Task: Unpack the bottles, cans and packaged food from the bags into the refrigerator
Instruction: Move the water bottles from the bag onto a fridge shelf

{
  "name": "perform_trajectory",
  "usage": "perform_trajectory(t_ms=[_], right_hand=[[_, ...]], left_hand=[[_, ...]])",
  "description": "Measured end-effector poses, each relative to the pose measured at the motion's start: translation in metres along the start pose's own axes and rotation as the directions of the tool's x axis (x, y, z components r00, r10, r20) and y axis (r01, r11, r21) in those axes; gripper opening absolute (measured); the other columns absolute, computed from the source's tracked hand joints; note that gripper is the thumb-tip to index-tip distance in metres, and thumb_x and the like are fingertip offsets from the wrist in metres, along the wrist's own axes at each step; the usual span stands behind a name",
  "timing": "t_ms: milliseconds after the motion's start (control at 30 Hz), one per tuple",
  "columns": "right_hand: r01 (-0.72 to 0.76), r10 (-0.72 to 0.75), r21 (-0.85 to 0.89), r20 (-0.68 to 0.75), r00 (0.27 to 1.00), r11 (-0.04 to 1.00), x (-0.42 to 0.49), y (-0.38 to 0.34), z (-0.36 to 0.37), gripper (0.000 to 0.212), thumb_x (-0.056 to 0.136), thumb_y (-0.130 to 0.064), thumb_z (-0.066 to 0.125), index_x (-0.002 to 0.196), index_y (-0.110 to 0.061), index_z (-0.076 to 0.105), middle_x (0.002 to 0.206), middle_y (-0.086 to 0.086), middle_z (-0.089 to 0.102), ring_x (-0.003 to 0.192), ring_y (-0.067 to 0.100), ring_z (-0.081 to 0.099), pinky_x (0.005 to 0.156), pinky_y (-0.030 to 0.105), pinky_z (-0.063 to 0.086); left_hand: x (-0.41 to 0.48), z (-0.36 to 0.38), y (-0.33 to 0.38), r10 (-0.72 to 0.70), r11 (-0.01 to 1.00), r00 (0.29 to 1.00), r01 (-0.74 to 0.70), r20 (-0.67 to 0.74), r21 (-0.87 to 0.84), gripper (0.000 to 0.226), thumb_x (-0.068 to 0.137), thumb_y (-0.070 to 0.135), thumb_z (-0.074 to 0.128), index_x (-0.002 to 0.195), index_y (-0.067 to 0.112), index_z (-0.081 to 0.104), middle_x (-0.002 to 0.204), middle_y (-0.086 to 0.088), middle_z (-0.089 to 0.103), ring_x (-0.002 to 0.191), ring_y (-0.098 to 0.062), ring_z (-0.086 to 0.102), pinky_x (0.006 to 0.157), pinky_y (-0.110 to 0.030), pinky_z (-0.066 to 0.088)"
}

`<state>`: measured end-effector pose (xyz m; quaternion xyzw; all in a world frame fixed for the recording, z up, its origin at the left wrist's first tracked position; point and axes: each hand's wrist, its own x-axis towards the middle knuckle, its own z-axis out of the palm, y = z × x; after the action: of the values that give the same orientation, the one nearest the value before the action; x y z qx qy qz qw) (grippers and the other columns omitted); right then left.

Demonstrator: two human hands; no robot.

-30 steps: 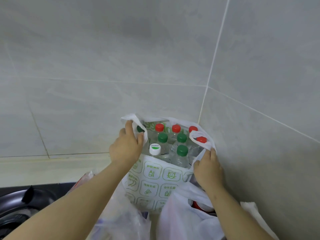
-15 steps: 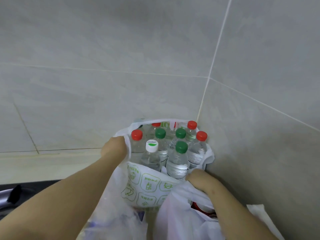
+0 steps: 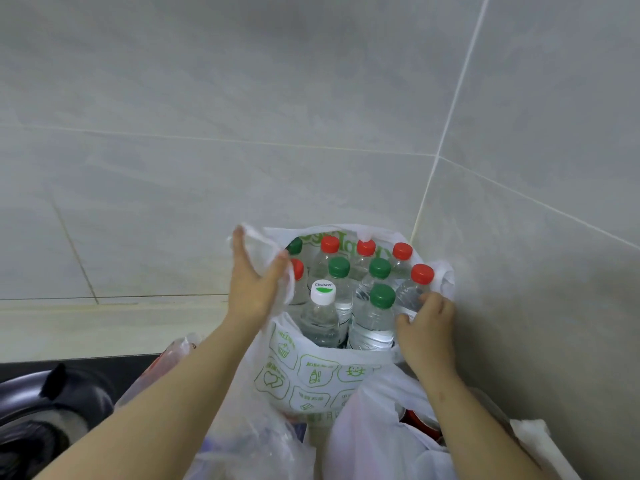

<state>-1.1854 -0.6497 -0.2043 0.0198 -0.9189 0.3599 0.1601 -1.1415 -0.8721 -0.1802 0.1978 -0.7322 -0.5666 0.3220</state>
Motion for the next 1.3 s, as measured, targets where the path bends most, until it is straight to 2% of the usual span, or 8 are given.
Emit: perform_trajectory(t_ms=[67, 400, 633, 767, 833, 967, 1167, 1300], right_hand=[[-0.021, 0.018, 0.098, 0.025, 1.000, 0.995, 0.002, 0.000, 0.001, 0.038, 0.083, -0.003, 0.058, 0.119, -0.001, 0.044, 0.122, 0.016, 0.047, 0.109, 0.030, 0.048, 0.088, 0.036, 0.043], [-0.233, 0.190, 0.188, 0.223, 0.956, 0.954, 0.004, 0.007, -0.005, 0.060, 0.092, -0.003, 0.047, 0.143, -0.013, 0.018, 0.128, 0.015, 0.052, 0.105, 0.032, 0.056, 0.078, 0.031, 0.043], [-0.326, 0.261, 0.206, 0.287, 0.922, 0.923, 0.019, 0.013, 0.001, 0.060, 0.092, -0.002, 0.045, 0.144, -0.019, 0.020, 0.124, 0.012, 0.055, 0.096, 0.025, 0.054, 0.075, 0.030, 0.041], [-0.538, 0.429, 0.140, 0.452, 0.782, 0.832, 0.023, 0.025, 0.023, 0.052, 0.081, -0.014, 0.057, 0.128, -0.015, 0.035, 0.109, 0.012, 0.064, 0.086, 0.026, 0.063, 0.076, 0.035, 0.053], [-0.474, 0.410, 0.001, 0.498, 0.764, 0.881, 0.024, 0.030, 0.026, 0.012, 0.085, -0.014, 0.055, 0.096, -0.010, 0.052, 0.083, 0.008, 0.061, 0.069, 0.015, 0.058, 0.074, 0.029, 0.051], [-0.268, 0.354, -0.231, 0.627, 0.694, 0.935, 0.017, 0.020, 0.011, 0.035, 0.096, -0.017, 0.044, 0.063, -0.020, 0.035, 0.067, -0.004, 0.038, 0.057, 0.005, 0.034, 0.048, 0.013, 0.034], [-0.184, 0.322, -0.276, 0.622, 0.714, 0.943, 0.022, 0.014, -0.007, 0.026, 0.088, -0.010, 0.055, 0.063, -0.012, 0.048, 0.063, 0.001, 0.049, 0.057, 0.012, 0.045, 0.056, 0.023, 0.038], [-0.013, 0.215, -0.286, 0.687, 0.694, 0.958, 0.015, 0.009, -0.004, 0.018, 0.089, -0.015, 0.050, 0.072, -0.014, 0.054, 0.086, 0.004, 0.060, 0.079, 0.017, 0.053, 0.066, 0.024, 0.042]], left_hand=[[0.004, 0.002, 0.002, 0.108, 0.981, 0.989, -0.123, 0.105, 0.150, 0.061, 0.094, 0.029, 0.051, 0.147, 0.030, 0.021, 0.143, -0.006, 0.041, 0.127, -0.026, 0.042, 0.095, -0.026, 0.032], [0.033, 0.003, -0.053, -0.279, 0.717, 0.957, 0.149, 0.084, 0.681, 0.024, 0.089, 0.004, 0.044, 0.095, 0.002, 0.067, 0.084, -0.012, 0.060, 0.076, -0.030, 0.050, 0.067, -0.029, 0.040], [0.050, 0.009, -0.079, -0.419, 0.542, 0.897, 0.121, 0.142, 0.831, 0.024, 0.088, 0.014, 0.045, 0.100, 0.007, 0.064, 0.103, -0.013, 0.064, 0.092, -0.031, 0.058, 0.078, -0.033, 0.047], [0.042, 0.010, -0.087, -0.273, 0.711, 0.948, 0.086, 0.161, 0.698, 0.022, 0.087, 0.005, 0.043, 0.095, 0.004, 0.064, 0.096, -0.016, 0.065, 0.089, -0.036, 0.056, 0.072, -0.032, 0.044], [0.029, 0.007, -0.096, -0.276, 0.617, 0.924, -0.041, 0.265, 0.786, 0.024, 0.085, 0.006, 0.048, 0.106, 0.010, 0.061, 0.107, -0.010, 0.065, 0.100, -0.032, 0.058, 0.076, -0.030, 0.045], [0.008, 0.007, -0.102, -0.433, 0.390, 0.834, -0.170, 0.343, 0.905, 0.031, 0.088, 0.008, 0.050, 0.118, 0.011, 0.054, 0.121, -0.008, 0.059, 0.111, -0.025, 0.055, 0.086, -0.028, 0.044], [-0.002, 0.004, -0.075, -0.265, 0.801, 0.955, 0.140, 0.135, 0.583, 0.034, 0.095, 0.008, 0.032, 0.124, 0.004, 0.050, 0.122, -0.019, 0.057, 0.112, -0.036, 0.051, 0.088, -0.034, 0.039], [-0.022, 0.001, -0.050, -0.120, 0.954, 0.990, 0.095, 0.073, 0.286, 0.036, 0.094, 0.011, 0.037, 0.129, 0.006, 0.038, 0.096, -0.007, 0.060, 0.089, -0.026, 0.050, 0.076, -0.031, 0.035]])
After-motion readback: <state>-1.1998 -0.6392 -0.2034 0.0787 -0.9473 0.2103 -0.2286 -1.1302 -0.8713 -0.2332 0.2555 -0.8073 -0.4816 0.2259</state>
